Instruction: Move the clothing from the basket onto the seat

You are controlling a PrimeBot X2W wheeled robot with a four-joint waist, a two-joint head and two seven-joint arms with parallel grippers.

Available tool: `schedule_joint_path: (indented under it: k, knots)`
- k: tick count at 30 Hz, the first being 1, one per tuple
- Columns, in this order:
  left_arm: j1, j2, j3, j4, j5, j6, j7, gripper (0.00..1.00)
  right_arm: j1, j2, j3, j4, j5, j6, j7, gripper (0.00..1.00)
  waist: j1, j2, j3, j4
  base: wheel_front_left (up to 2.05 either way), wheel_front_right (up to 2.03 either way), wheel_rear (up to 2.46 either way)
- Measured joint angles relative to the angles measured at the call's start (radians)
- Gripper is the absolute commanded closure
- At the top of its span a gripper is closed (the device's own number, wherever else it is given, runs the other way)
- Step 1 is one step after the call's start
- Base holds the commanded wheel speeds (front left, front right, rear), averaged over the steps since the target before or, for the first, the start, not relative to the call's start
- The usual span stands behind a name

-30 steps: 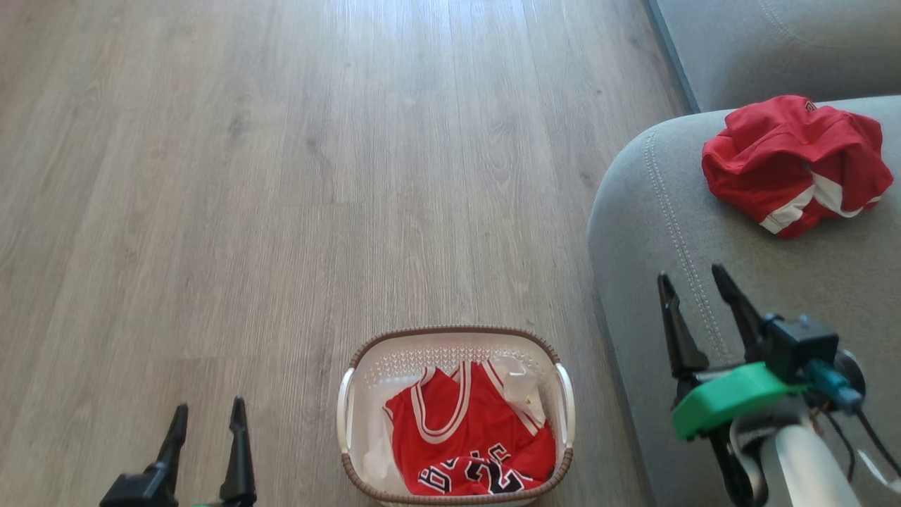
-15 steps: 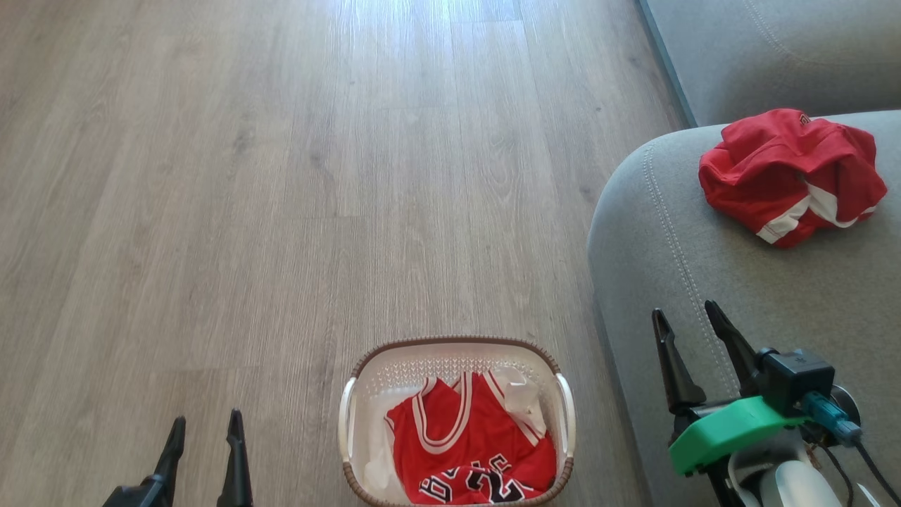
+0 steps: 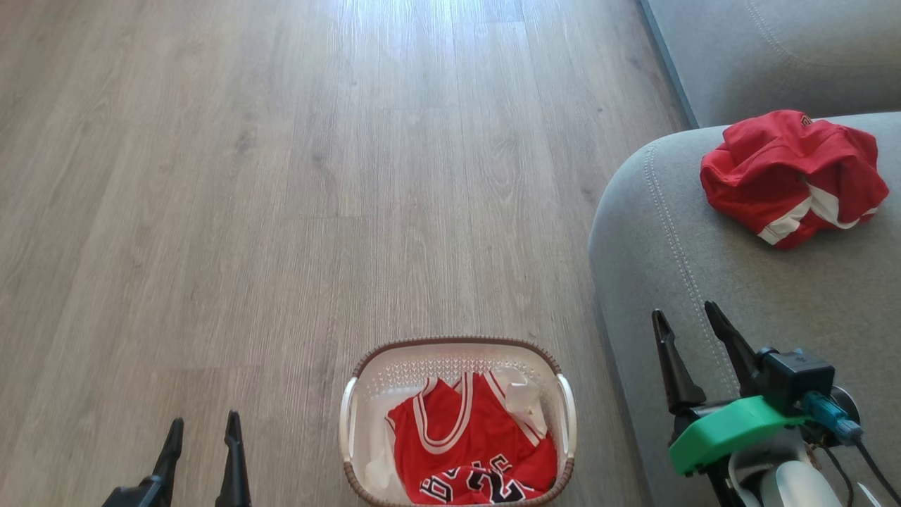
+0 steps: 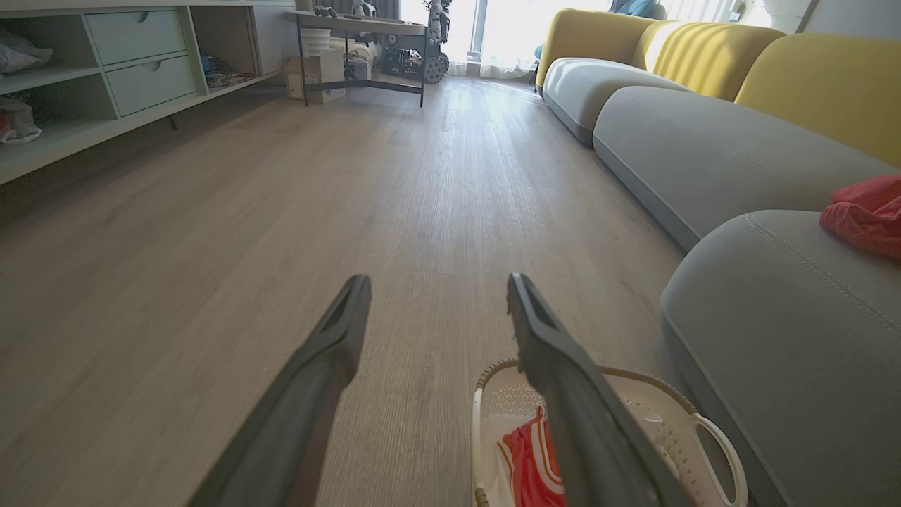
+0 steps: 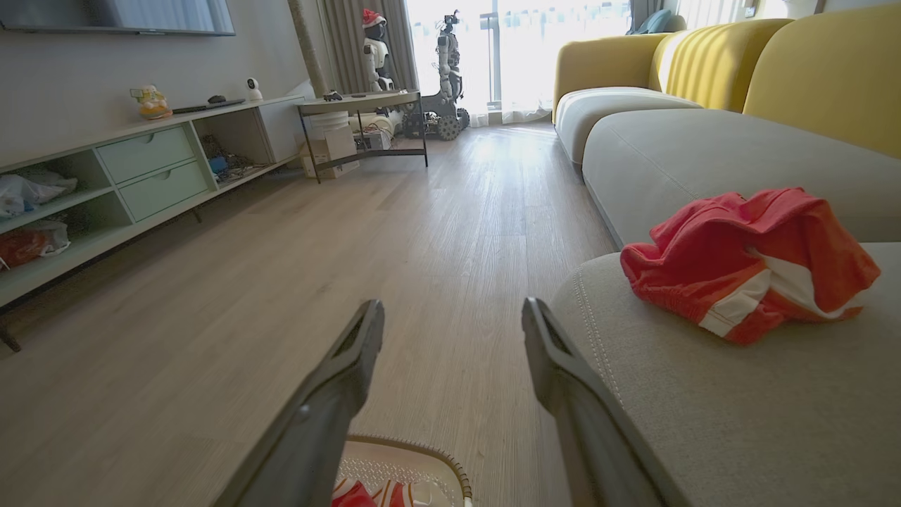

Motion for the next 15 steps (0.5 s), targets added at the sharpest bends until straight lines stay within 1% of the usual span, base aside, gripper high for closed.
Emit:
schedule_joint_path:
  k: [15]
  knots:
    - [0.000, -0.007, 0.002, 0.002, 0.000, -0.001, 0.000, 0.00, 0.000, 0.000, -0.002, 0.006, 0.000, 0.000, 0.006, 0.00, 0.0000, 0.0000, 0.010, 0.002, 0.00, 0.00, 0.00]
